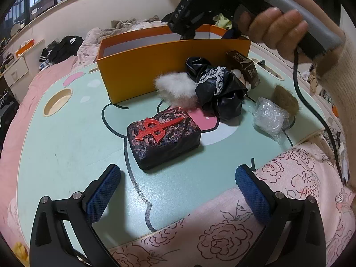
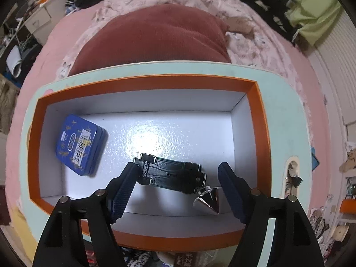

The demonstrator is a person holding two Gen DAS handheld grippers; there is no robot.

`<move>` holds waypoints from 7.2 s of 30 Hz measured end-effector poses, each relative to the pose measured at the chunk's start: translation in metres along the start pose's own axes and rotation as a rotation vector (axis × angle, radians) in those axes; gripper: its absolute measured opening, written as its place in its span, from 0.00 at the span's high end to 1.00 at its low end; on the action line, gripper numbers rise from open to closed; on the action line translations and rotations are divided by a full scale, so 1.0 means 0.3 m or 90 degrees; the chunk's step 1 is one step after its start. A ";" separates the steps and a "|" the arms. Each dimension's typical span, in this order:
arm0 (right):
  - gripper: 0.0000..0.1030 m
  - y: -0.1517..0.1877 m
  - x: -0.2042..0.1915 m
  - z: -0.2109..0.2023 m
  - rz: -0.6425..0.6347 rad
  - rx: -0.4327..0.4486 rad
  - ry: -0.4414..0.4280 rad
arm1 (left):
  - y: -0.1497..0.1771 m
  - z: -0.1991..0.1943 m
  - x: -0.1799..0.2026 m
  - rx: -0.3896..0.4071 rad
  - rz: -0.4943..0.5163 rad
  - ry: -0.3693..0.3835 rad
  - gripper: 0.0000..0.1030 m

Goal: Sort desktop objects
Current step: 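Reach the right gripper into the box and grasp the green toy car, then lift the green car out and set it beside the red-emblem case, then move the left gripper over the box toward the blue tin, then close the left gripper on the blue tin inside the box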

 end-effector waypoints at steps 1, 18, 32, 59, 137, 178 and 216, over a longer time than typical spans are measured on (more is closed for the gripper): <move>0.28 -0.006 -0.009 0.005 -0.002 -0.004 -0.003 | 0.000 0.000 0.001 0.000 0.001 0.000 0.00; 0.09 -0.009 -0.068 0.047 -0.091 -0.017 -0.049 | -0.001 -0.002 -0.001 -0.001 0.003 0.003 0.00; 0.44 -0.030 0.018 -0.011 -0.065 0.023 -0.192 | 0.000 -0.006 -0.001 0.000 0.007 0.009 0.00; 0.35 0.471 -0.034 -0.224 -0.229 0.225 -0.217 | -0.002 -0.009 -0.003 -0.003 0.015 0.016 0.00; 0.00 0.815 0.227 -0.052 -0.162 0.324 -0.096 | -0.664 0.429 -0.158 -0.302 0.056 -0.202 0.36; 0.00 0.815 0.222 -0.044 -0.171 0.325 -0.104 | -0.693 0.361 -0.168 -0.354 0.094 -0.122 0.35; 0.00 0.801 0.200 -0.039 -0.182 0.329 -0.110 | -0.654 0.415 -0.243 -0.392 0.026 -0.014 0.20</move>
Point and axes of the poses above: each gripper's, at about its wrist camera, not at the fingertips, and z roughly the way its jaws point, x to its right, y to its underside, the point moved 2 cm from there along z, roughly the way its jaws point, and after that the axes turned 1 degree about z, right-handed, at the moved point
